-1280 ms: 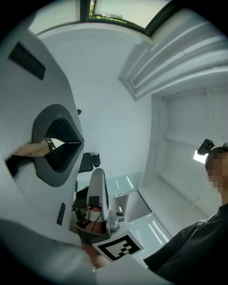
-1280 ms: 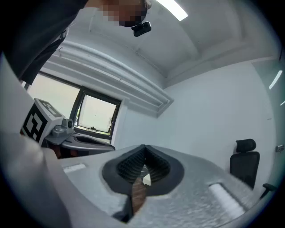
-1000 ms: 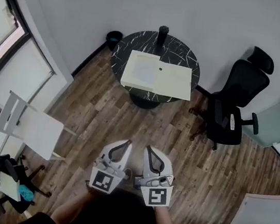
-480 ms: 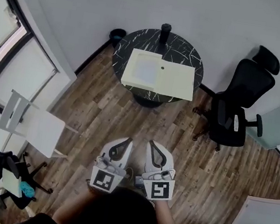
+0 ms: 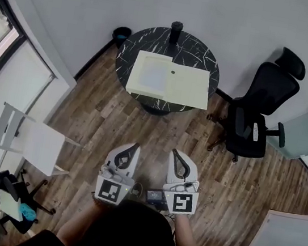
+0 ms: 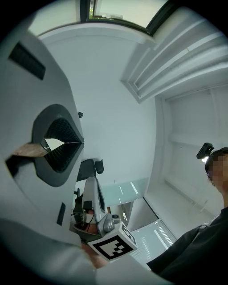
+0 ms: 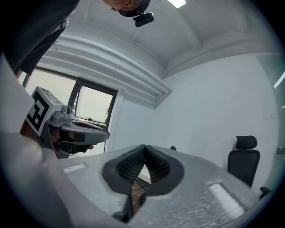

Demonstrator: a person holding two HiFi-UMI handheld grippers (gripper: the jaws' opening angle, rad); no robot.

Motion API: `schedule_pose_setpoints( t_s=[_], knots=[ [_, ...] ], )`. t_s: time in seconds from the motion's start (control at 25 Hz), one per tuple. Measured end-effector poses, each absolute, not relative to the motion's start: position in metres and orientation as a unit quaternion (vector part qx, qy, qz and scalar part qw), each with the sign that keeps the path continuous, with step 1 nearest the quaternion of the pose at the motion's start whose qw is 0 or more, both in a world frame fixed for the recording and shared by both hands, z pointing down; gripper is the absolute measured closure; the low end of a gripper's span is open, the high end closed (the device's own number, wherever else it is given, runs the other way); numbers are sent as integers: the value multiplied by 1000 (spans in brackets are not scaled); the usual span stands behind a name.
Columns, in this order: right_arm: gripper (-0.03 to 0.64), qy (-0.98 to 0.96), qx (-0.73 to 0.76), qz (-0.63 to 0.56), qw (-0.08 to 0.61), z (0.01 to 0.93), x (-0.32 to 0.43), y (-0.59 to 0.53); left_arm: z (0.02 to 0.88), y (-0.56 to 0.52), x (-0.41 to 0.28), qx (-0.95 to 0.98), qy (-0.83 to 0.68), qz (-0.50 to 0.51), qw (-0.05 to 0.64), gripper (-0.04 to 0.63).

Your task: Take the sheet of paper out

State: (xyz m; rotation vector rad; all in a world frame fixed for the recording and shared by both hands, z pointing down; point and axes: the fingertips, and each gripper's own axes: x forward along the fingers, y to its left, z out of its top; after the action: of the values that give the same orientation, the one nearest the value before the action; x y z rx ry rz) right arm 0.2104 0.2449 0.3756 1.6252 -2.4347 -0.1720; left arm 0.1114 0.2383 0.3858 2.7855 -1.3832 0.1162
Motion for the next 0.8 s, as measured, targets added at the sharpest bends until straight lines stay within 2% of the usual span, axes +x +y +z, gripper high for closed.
schedule_pose_setpoints(
  t_s=[0.8],
  knots=[
    [618,-834,526,-70,150,378,161,132,379,116,72,894,-447,-12,30,594]
  ],
)
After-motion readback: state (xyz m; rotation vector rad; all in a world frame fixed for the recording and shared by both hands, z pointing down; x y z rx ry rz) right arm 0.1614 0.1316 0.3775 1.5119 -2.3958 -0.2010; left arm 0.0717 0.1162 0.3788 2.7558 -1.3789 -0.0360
